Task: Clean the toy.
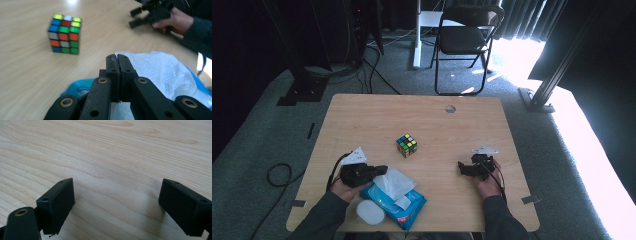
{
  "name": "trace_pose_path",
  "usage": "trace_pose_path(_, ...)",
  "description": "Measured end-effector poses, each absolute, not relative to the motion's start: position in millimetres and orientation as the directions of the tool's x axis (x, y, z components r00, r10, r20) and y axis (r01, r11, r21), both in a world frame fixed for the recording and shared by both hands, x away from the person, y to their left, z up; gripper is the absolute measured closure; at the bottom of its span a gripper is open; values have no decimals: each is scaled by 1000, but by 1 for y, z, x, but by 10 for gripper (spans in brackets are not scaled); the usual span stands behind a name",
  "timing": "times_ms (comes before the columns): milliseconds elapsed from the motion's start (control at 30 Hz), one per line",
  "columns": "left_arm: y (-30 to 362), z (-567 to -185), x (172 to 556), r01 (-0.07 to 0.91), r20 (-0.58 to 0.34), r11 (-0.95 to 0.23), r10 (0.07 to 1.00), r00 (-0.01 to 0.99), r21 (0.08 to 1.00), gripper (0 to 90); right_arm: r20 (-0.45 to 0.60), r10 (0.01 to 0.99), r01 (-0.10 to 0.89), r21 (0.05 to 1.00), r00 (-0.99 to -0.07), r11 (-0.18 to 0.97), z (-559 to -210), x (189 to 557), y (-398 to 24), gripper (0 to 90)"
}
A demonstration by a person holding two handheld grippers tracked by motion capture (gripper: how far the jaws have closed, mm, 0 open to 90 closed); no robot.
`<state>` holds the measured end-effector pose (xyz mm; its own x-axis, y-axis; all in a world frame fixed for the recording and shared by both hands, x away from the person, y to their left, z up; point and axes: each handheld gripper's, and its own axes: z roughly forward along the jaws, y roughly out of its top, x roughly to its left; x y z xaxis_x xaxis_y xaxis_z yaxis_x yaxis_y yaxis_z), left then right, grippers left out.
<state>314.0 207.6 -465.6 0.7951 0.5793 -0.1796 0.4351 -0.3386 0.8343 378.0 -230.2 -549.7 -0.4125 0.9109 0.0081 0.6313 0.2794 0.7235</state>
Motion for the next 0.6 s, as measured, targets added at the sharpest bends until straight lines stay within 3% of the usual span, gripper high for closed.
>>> trace_pose_path(167,224,-460,320,445,-189,-273,633,751,853,889,8,911,631,723,-413,280,-550,378,-230,129)
trace_pose_path(600,234,-454,335,455,-183,-232,691,699,859,891,8,911,631,724,-413,280,-550,378,-230,129)
